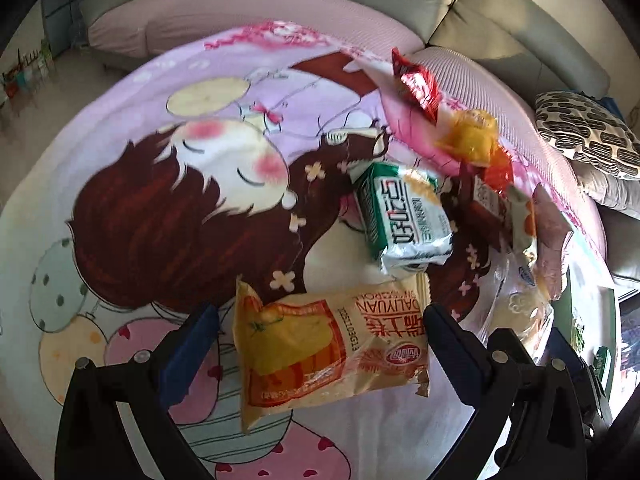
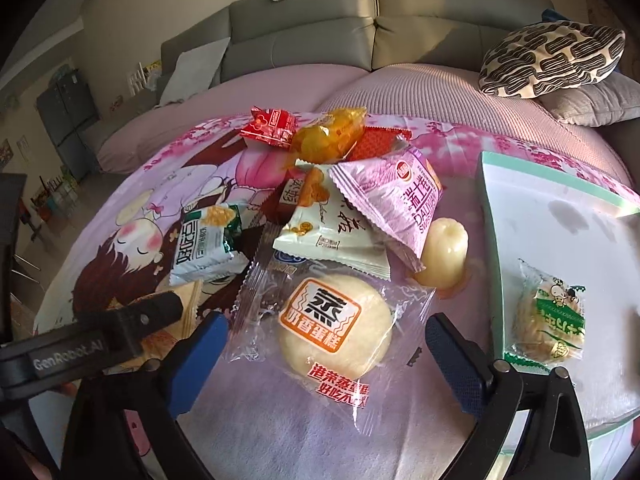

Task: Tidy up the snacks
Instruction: 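Grasp the yellow bread bag with the left tool while the right tool grasps the steamed bun bag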

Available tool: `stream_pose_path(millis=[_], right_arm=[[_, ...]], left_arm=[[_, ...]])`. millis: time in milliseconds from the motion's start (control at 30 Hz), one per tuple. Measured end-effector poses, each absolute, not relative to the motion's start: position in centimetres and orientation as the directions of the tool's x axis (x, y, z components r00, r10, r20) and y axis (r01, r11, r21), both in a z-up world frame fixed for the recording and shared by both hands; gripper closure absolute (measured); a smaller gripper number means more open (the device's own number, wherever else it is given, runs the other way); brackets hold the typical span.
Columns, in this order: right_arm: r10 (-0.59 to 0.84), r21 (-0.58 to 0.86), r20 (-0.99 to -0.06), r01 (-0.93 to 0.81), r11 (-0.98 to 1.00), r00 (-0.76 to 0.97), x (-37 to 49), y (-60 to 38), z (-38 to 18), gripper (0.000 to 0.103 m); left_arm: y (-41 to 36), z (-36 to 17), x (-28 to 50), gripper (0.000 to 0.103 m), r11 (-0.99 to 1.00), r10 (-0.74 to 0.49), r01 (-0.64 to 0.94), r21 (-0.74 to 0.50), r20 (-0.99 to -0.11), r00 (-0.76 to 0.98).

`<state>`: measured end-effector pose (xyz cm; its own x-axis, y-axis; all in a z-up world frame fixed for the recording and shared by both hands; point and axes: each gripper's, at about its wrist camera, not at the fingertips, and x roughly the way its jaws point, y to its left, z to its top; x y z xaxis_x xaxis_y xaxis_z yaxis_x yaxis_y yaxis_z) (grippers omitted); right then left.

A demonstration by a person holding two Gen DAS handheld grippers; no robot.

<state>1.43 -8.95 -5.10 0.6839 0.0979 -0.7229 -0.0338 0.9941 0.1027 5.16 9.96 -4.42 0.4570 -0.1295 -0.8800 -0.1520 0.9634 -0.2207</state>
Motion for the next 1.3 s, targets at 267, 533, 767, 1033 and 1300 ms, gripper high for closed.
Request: stream_pose_path(millis=[267, 533, 767, 1033, 1300], right_arm=[[0.091, 0.086, -0.722, -0.041, 0.995, 0.686, 1.4, -8.7, -5.1, 0.020], [0.102, 0.105, -0.718, -0.038, 0.994, 0.688, 1.3, -9.0, -4.7, 0.032], [0.104, 0.112, -0.716, -0.033, 0.993, 0.690, 1.2, -9.2, -4.5, 0.037], [0.101, 0.108, -0.712, -0.034, 0.994, 0.695, 1.0, -9.3, -4.2, 0.046], [0.120, 0.126, -0.707, -0.043, 0.991, 0.697, 0.5, -9.3, -3.8, 0.052]], left_arm=[[9.4, -4.3, 5.0, 0.017, 0.962, -0.142, -0.143, -0.231, -0.876, 0.461], [9.4, -4.0, 4.9, 0.027, 0.960, -0.154, -0.139, -0.245, -0.870, 0.468], [9.3, -3.6, 4.7, 0.028, 0.957, -0.171, -0.127, -0.261, -0.860, 0.480], [9.4, -3.1, 4.7, 0.029, 0.954, -0.176, -0.127, -0.271, -0.852, 0.494], [9.5, -2.8, 4.6, 0.029, 0.953, -0.180, -0.123, -0.277, -0.844, 0.505]])
